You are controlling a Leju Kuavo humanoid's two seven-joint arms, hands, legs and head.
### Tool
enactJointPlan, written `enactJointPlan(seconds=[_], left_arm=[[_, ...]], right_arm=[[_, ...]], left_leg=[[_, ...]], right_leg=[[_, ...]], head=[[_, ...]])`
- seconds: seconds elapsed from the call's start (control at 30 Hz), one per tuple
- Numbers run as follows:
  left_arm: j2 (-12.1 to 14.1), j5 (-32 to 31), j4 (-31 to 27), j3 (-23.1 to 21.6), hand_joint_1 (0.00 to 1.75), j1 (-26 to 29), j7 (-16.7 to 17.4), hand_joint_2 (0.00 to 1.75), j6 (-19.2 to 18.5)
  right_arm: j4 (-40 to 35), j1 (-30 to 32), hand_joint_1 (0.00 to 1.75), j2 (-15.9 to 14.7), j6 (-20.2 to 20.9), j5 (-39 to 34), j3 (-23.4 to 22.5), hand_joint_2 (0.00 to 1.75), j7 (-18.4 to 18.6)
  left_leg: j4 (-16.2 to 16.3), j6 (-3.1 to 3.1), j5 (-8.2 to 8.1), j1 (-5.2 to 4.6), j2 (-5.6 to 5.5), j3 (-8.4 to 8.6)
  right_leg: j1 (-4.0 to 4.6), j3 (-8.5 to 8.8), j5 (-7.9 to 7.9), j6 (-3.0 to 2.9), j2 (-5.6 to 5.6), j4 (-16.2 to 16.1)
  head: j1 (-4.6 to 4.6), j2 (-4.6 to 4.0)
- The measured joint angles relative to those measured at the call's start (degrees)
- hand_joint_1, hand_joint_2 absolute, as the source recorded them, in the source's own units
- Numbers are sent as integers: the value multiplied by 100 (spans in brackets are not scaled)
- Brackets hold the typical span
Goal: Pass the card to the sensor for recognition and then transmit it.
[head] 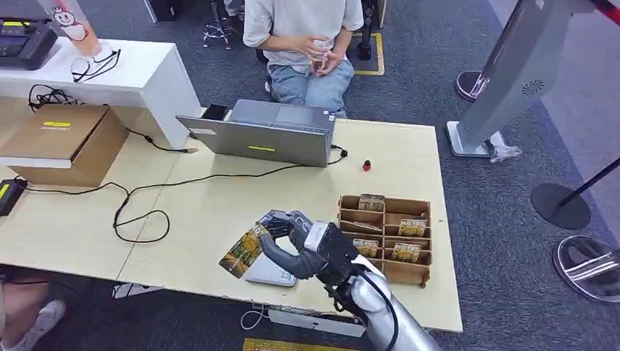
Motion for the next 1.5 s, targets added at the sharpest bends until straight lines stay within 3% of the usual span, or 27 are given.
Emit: enactJointPlan(seconds=[0.57, 1.1, 1.5], left_arm=[[2, 77, 13, 0, 0, 0, 50, 0, -11], [28, 129, 31, 0, 0, 13, 125, 0, -15], [22, 188, 31, 0, 0, 7, 197, 0, -7]], right_arm=[[728, -94, 175, 138, -109, 26, 468, 175, -26], [1125, -221, 175, 190, -1151, 752, 621, 175, 505], [1270, -238, 175, 201, -1613, 1364, 623, 175, 745]], left_leg=[[0, 0, 0, 0, 0, 0], [0, -1, 1, 0, 0, 0], [0, -1, 1, 0, 0, 1]], right_leg=[[0, 0, 1, -1, 0, 0], [0, 0, 1, -1, 0, 0], [0, 0, 1, -1, 0, 0]], head=[[0, 0], [0, 0], [0, 0]])
